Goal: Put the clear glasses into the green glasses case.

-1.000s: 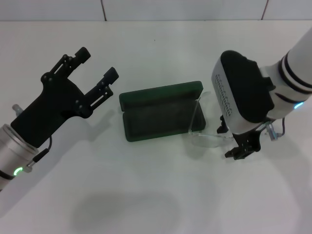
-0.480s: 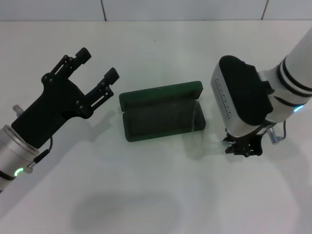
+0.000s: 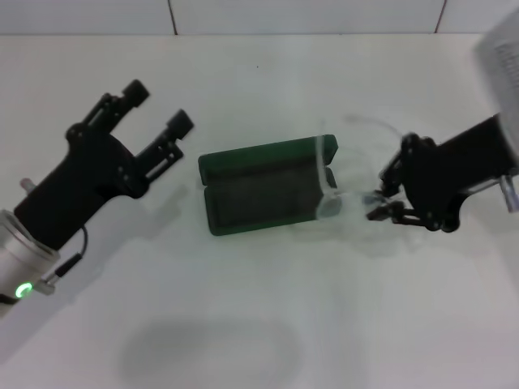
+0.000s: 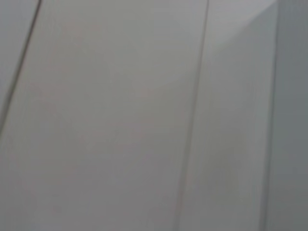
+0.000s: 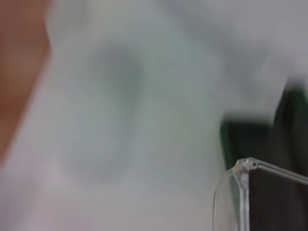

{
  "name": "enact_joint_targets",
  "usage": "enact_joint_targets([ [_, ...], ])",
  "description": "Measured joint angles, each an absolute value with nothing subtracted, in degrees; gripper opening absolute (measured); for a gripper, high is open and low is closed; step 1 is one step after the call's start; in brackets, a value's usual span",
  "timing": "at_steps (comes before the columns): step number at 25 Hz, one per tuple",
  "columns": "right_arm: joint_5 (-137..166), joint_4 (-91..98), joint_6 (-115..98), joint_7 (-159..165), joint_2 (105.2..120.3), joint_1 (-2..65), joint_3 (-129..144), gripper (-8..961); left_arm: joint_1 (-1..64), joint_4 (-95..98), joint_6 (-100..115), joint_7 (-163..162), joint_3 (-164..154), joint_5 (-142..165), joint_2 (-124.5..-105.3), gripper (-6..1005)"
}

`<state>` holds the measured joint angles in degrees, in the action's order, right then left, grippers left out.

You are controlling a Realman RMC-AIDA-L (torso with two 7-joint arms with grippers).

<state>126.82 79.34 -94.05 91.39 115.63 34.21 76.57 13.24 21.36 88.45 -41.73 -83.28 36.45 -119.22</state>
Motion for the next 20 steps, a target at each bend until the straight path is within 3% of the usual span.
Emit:
enact_joint_targets([
  [4, 113.44, 72.88, -93.96, 72.30, 115.73, 29.24, 73.14, 105, 14.51, 21.75, 93.04, -45.09, -83.22, 40.27, -118.59, 784],
  [10, 98.85, 58.19, -91.23, 50.03, 115.95, 25.82, 73.37, 108, 20.59, 21.29, 102.46, -54.53, -83.34, 47.38, -115.79, 783],
  [20, 88.46, 48.94, -91.75, 33.00, 116.11, 25.63, 73.50, 113, 27.59, 20.88, 101.52, -63.32, -83.16, 53.68, -115.73, 782],
])
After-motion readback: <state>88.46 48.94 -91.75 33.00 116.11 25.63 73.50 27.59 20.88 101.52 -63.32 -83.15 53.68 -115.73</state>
